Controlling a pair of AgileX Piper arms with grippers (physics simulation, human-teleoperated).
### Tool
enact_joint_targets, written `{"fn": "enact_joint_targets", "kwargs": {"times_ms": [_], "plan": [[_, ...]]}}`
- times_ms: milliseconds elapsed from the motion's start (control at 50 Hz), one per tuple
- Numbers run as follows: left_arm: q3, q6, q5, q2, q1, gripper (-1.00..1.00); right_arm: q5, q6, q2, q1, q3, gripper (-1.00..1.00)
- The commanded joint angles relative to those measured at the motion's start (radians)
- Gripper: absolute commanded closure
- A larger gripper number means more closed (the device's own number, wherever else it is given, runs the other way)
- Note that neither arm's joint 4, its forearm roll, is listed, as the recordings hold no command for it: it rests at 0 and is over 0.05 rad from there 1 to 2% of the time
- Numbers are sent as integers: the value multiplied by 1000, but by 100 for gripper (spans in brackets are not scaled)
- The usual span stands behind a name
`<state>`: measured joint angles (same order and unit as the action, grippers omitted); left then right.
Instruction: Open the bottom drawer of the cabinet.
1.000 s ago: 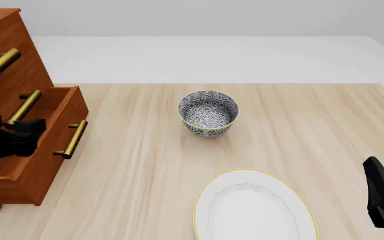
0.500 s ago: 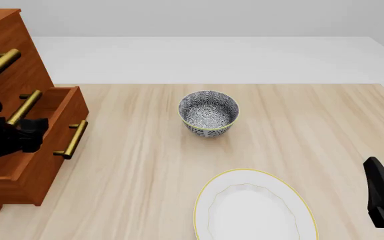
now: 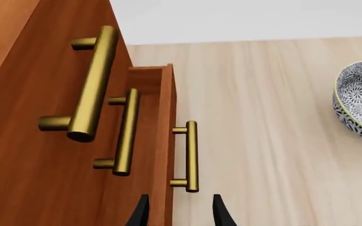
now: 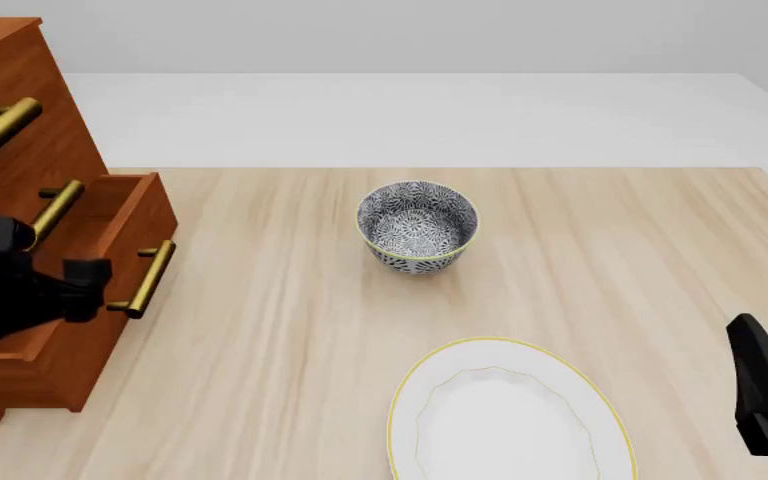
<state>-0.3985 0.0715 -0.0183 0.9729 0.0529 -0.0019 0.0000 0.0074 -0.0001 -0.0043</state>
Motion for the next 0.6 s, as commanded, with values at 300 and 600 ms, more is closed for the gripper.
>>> {"fn": "enact_joint_targets", "kwargs": {"times_ms": [300,600], "plan": [[41,15,105,102,17,-100,0,0,0,0,0,-100],[45,27,156,171,35,-100,0,0,0,0,0,-100]]}}
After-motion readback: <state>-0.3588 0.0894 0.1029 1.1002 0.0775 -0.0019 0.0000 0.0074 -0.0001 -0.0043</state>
